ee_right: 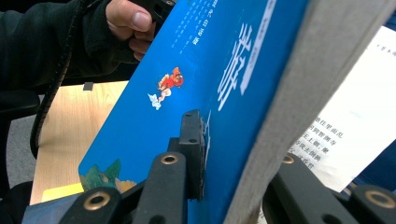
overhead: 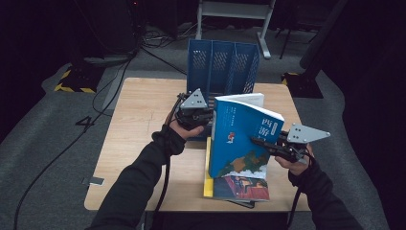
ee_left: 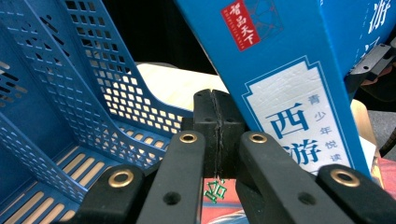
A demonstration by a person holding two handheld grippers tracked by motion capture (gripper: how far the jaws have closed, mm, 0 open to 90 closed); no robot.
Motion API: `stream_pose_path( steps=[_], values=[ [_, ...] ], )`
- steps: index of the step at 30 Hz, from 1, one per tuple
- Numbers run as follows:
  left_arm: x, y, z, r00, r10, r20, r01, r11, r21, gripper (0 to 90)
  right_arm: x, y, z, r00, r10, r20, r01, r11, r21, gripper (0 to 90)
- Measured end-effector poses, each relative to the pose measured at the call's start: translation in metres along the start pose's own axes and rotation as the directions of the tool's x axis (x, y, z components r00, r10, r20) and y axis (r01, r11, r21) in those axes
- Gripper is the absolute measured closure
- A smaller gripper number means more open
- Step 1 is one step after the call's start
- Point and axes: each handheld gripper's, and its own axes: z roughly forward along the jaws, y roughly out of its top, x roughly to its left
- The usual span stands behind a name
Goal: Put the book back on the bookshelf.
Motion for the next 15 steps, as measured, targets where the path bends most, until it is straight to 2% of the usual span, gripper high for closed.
stream_pose_path(
  steps=[2, 4, 6, 9, 12, 15],
  values=[
    [-0.005, -0.001, -0.003, 0.9999, -0.01, 0.006, 0.01, 0.9998, -0.02, 89.2, 0.004, -0.001, -0.003, 0.9998, -0.021, -0.002, 0.021, 1.0, -0.007, 75.7],
    [-0.011, -0.001, -0.006, 0.9998, -0.006, -0.017, 0.006, 0.9997, -0.024, 85.4, 0.008, -0.002, -0.005, 0.9996, -0.027, -0.003, 0.027, 1.0, -0.013, 75.5],
    [-0.016, -0.001, -0.008, 0.9999, -0.011, -0.012, 0.011, 0.9994, -0.034, 84.0, 0.011, -0.003, -0.008, 0.9993, -0.037, -0.001, 0.037, 0.999, -0.02, 75.3],
    [-0.023, -0.001, -0.012, 0.9995, 0.002, -0.03, -0.003, 0.9992, -0.039, 82.1, 0.016, -0.004, -0.011, 0.9986, -0.053, 0.0, 0.053, 0.998, -0.032, 75.1],
    [-0.029, -0.001, -0.015, 0.9999, -0.003, -0.017, 0.002, 0.9985, -0.055, 79.9, 0.019, -0.004, -0.015, 0.9977, -0.068, -0.001, 0.068, 0.997, -0.037, 74.2],
    [-0.035, 0.0, -0.018, 0.9998, 0.016, -0.016, -0.017, 0.998, -0.061, 76.7, 0.024, -0.004, -0.02, 0.9961, -0.088, -0.008, 0.087, 0.995, -0.039, 73.2]
  ],
)
